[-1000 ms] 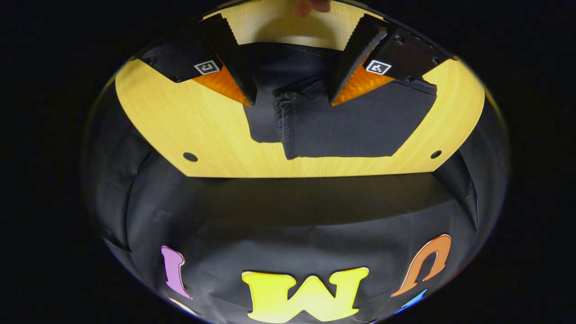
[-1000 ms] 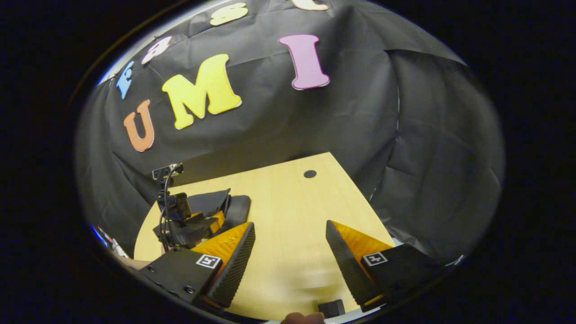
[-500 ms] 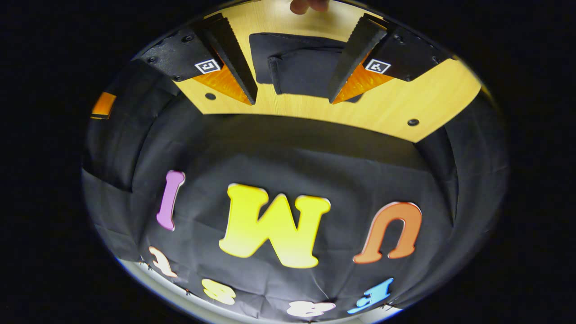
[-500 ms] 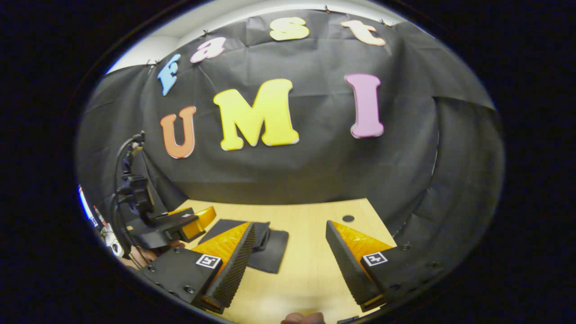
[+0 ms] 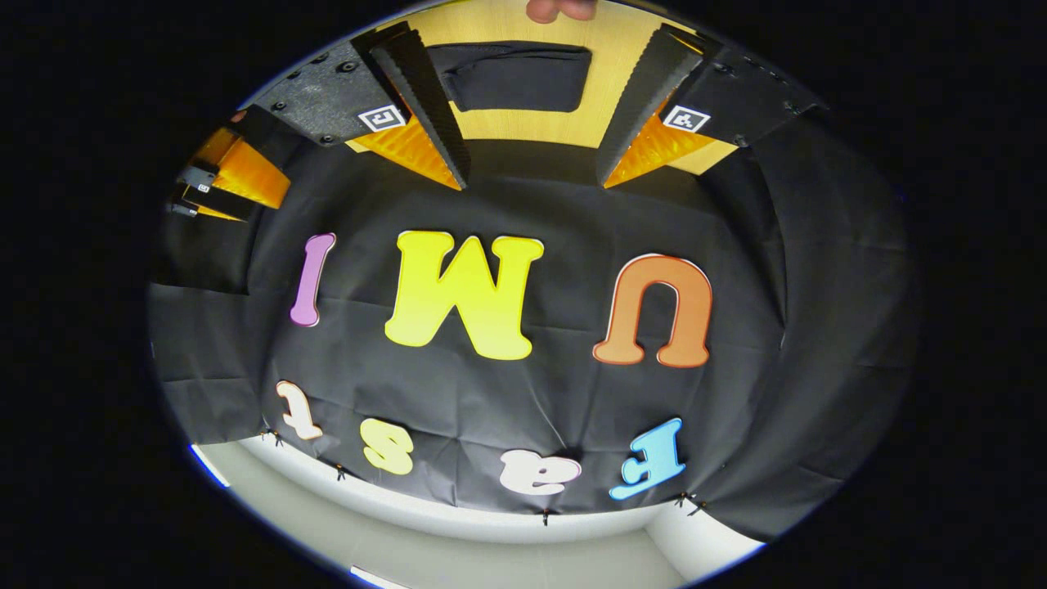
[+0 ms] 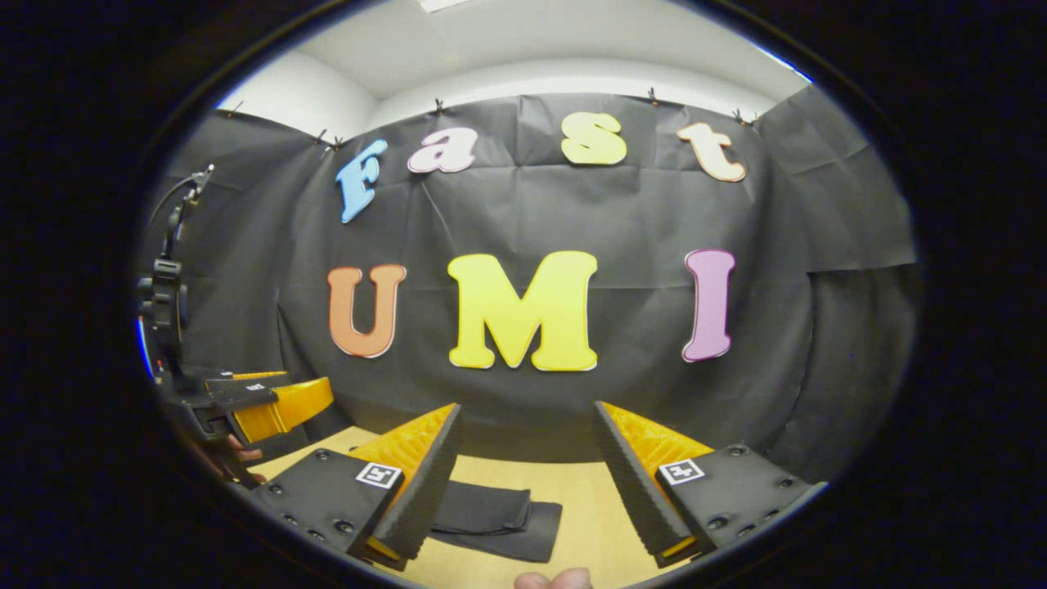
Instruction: Grasp the waist and the cuffs of the jeans and fold them to make the two legs overlap; first hold the waist and fold one-third of the jeans toward the cuffs, then hold the cuffs and fold the remaining one-third in the same direction to finish folding.
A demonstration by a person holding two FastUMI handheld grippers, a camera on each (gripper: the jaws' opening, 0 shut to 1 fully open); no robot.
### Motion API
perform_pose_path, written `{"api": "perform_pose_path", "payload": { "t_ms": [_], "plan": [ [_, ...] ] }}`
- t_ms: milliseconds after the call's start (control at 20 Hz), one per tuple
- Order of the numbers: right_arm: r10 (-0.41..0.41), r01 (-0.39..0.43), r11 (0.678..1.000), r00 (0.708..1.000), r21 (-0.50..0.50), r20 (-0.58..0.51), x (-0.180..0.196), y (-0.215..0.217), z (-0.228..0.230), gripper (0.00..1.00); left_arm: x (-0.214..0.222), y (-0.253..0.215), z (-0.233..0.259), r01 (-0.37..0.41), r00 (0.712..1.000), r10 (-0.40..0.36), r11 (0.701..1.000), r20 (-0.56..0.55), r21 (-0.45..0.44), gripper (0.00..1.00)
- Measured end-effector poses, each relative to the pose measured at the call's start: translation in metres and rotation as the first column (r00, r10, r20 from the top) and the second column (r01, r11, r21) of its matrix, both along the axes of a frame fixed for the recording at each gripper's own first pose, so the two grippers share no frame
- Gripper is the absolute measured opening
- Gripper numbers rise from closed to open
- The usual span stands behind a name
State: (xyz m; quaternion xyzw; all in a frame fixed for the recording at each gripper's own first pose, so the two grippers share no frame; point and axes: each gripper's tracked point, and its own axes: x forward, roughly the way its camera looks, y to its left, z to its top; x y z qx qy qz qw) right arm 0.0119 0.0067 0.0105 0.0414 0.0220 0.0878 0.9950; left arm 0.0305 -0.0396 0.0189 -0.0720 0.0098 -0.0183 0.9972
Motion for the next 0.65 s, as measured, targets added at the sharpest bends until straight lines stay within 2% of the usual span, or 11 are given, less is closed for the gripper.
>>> {"api": "perform_pose_path", "payload": {
  "t_ms": [100,150,200,350,400,450,600,650],
  "plan": [
    [-0.028,0.028,0.999,1.000,0.025,-0.013,-0.006,0.001,-0.003,0.95,-0.008,0.005,0.005,-0.008,1.000,0.008,1.000,0.019,0.030,0.98],
    [-0.039,0.039,0.999,0.999,0.034,-0.025,-0.008,0.001,-0.007,0.98,-0.012,0.007,0.006,-0.009,1.000,0.008,0.999,0.028,0.035,1.00],
    [-0.054,0.055,0.998,0.998,0.030,-0.029,-0.010,0.000,-0.010,0.92,-0.015,0.005,0.005,-0.003,1.000,0.002,1.000,0.027,0.022,0.98],
    [-0.093,0.093,0.996,0.995,0.008,-0.029,-0.014,-0.006,-0.014,0.92,-0.018,-0.001,0.005,0.009,0.999,-0.010,1.000,0.038,0.013,0.98],
    [-0.102,0.102,0.995,0.994,0.003,-0.027,-0.014,-0.007,-0.015,0.98,-0.019,-0.002,0.004,0.011,0.999,-0.012,1.000,0.039,0.016,0.98],
    [-0.106,0.106,0.994,0.994,0.002,-0.027,-0.014,-0.007,-0.015,0.92,-0.020,-0.003,0.005,0.014,0.999,-0.014,1.000,0.041,0.016,0.98],
    [-0.111,0.111,0.994,0.994,0.002,-0.020,-0.014,-0.005,-0.015,0.92,-0.018,-0.003,0.006,0.009,0.999,-0.009,1.000,0.044,0.015,0.98],
    [-0.117,0.117,0.993,0.993,0.002,-0.012,-0.015,-0.007,-0.013,0.98,-0.018,-0.002,0.006,0.008,0.999,-0.009,1.000,0.038,0.020,0.88]
  ]
}}
